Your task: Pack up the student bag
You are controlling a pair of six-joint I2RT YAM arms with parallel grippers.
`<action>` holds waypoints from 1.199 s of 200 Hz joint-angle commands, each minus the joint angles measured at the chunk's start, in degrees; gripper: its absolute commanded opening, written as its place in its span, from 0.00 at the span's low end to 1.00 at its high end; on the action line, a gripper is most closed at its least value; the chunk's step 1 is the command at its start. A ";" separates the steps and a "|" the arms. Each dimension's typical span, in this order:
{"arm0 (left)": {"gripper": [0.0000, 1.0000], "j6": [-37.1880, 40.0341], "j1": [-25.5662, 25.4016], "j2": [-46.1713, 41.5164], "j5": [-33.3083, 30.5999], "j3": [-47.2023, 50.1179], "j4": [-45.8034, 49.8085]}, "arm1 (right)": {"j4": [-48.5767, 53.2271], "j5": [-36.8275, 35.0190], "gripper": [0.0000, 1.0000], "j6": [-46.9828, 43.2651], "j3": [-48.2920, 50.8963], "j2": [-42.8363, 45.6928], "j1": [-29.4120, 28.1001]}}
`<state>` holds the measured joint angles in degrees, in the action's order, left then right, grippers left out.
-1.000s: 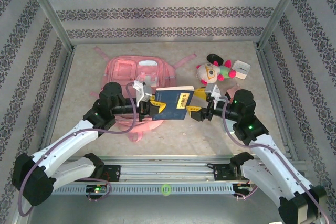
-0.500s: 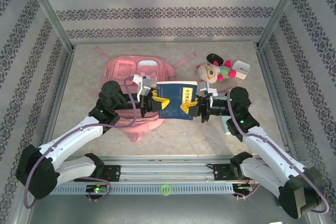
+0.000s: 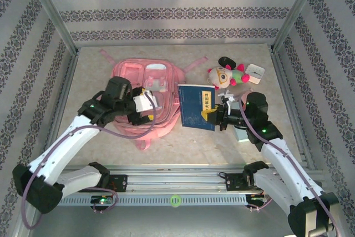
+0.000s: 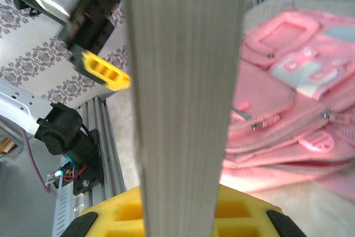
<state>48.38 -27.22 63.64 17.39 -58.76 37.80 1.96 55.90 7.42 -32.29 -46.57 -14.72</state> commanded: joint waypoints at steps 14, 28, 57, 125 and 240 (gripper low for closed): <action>0.88 13.36 4.22 6.44 -11.04 3.59 2.38 | 2.55 -1.27 0.00 -1.69 -0.94 0.89 0.41; 0.88 13.53 6.19 9.85 -9.85 2.89 0.35 | 2.95 -1.02 0.00 -1.71 -1.02 1.20 0.45; 0.88 14.14 7.14 14.61 -8.43 2.26 -3.30 | 4.07 -0.70 0.00 -2.49 -1.37 1.39 0.44; 0.86 14.14 7.86 22.64 -9.94 3.18 -12.72 | 4.24 -0.10 0.00 -2.17 -0.72 1.54 0.40; 0.00 -20.97 7.79 11.04 1.04 -17.56 -0.68 | 15.81 -2.85 0.00 25.42 -5.75 -2.77 -1.46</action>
<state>38.81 -19.86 76.09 13.85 -70.87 35.68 14.04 50.94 24.77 -34.44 -49.56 -14.74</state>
